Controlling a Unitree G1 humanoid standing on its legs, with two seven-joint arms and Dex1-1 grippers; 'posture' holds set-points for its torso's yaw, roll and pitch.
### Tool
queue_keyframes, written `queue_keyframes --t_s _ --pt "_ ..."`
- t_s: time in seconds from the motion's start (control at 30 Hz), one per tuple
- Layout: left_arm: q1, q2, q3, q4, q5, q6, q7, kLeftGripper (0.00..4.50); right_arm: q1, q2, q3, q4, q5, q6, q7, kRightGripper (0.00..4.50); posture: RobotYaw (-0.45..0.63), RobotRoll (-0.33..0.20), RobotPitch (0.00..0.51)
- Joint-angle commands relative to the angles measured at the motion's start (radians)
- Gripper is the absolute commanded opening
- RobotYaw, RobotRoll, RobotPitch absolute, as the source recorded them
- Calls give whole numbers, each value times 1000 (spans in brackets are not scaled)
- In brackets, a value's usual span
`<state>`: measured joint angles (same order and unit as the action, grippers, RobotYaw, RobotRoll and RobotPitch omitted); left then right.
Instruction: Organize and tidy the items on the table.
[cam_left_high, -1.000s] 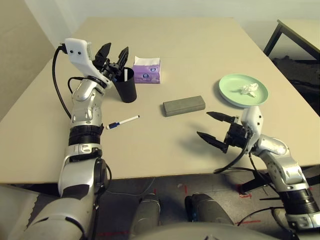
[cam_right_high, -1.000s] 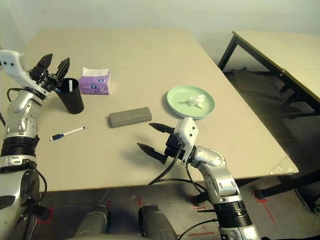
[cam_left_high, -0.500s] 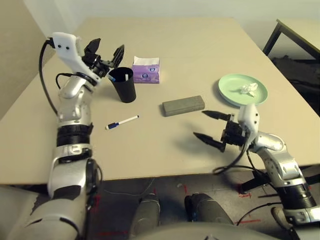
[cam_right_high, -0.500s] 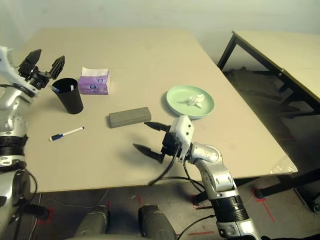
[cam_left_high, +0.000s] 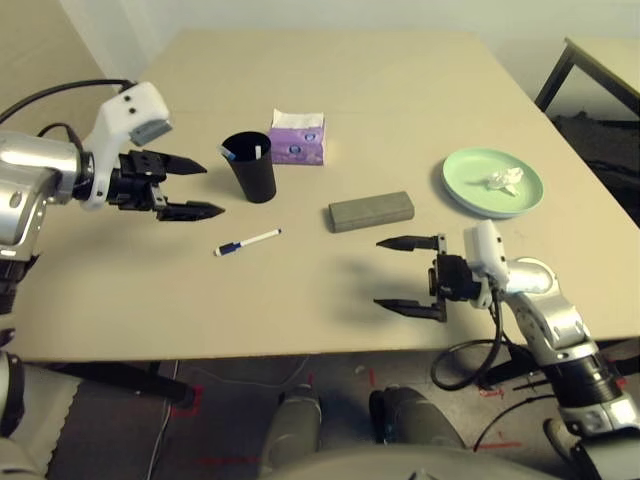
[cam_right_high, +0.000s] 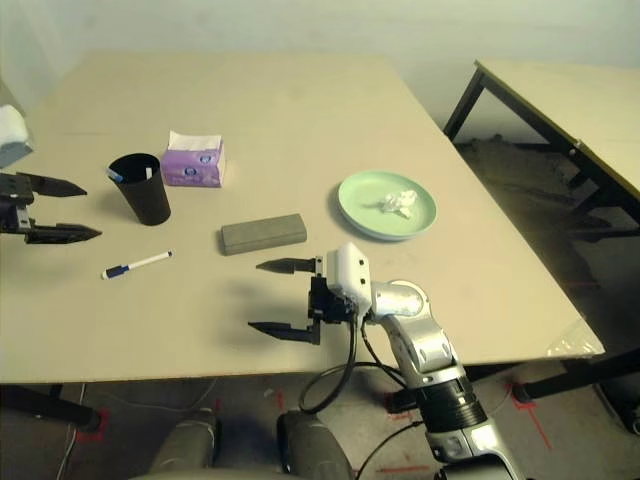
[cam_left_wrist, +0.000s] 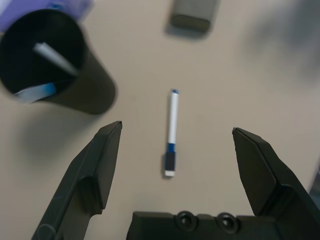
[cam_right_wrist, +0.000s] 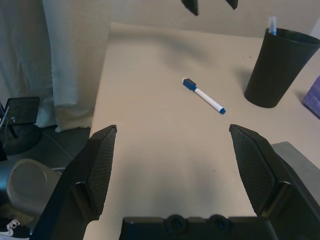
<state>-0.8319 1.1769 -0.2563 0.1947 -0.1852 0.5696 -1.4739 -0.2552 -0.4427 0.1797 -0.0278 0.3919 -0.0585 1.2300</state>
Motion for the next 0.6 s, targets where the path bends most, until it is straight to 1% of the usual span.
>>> queue_keyframes --t_s 0.03,0.13,0.2,0.33,0.6 --pt "-70 -67 -117 119 129 -120 -72 4475 4 3 16 2 -13 -15 3 4500 -18 0 75" --pt "-113 -135 -159 212 191 -183 -95 4475 13 5 18 -4 -18 -16 -3 4500 -28 0 72" --pt "-124 -168 -178 263 234 -221 -94 4475 17 6 16 -10 -19 -13 -10 4500 -32 0 70" --pt "-101 -231 -190 326 265 -246 -102 4475 24 -2 13 -13 -21 -13 -14 4500 -29 0 65" --pt "-39 -287 -200 406 326 -300 -79 4475 -5 -4 13 12 -23 -15 -7 4500 -24 0 66"
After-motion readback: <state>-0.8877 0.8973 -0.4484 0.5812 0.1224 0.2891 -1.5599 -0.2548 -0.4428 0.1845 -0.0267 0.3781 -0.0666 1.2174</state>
